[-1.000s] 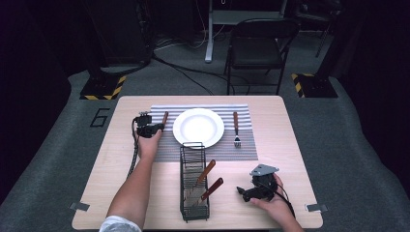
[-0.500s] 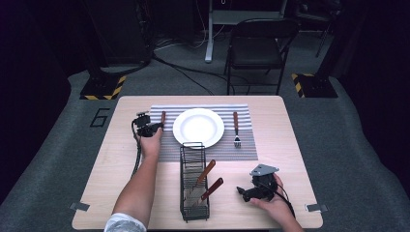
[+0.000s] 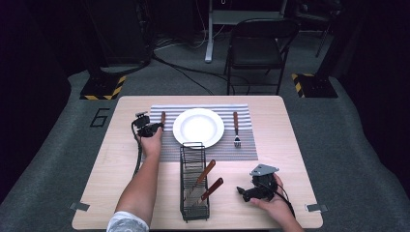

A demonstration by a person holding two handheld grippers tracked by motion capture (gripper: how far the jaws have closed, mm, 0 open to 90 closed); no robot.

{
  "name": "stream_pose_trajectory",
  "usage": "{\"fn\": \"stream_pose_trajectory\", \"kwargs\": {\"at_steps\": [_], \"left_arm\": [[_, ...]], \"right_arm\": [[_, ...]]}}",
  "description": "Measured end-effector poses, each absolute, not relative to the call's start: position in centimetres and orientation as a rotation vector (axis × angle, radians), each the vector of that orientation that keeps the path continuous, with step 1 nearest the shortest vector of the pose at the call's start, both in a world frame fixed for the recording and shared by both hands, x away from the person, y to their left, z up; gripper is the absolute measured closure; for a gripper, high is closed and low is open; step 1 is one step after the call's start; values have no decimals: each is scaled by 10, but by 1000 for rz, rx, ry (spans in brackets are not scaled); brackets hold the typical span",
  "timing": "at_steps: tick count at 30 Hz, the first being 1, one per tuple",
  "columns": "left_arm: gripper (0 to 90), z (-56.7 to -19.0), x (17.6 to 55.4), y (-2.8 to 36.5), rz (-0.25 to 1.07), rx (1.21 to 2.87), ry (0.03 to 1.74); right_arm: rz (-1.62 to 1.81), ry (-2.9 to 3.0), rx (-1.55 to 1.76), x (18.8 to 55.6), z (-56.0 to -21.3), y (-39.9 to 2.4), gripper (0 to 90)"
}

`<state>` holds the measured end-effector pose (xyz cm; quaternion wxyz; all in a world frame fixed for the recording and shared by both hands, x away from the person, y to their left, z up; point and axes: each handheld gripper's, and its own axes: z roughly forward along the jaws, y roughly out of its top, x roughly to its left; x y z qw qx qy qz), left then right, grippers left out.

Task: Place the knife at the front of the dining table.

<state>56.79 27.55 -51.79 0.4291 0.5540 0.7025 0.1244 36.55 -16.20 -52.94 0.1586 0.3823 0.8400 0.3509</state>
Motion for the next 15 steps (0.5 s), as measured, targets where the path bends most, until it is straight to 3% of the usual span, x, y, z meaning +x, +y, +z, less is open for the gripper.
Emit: {"fn": "stream_pose_trajectory", "kwargs": {"at_steps": [15], "left_arm": [[775, -522, 570, 280, 279, 1372, 1746]], "right_arm": [[1004, 2401, 1093, 366, -529, -162, 0]]}}
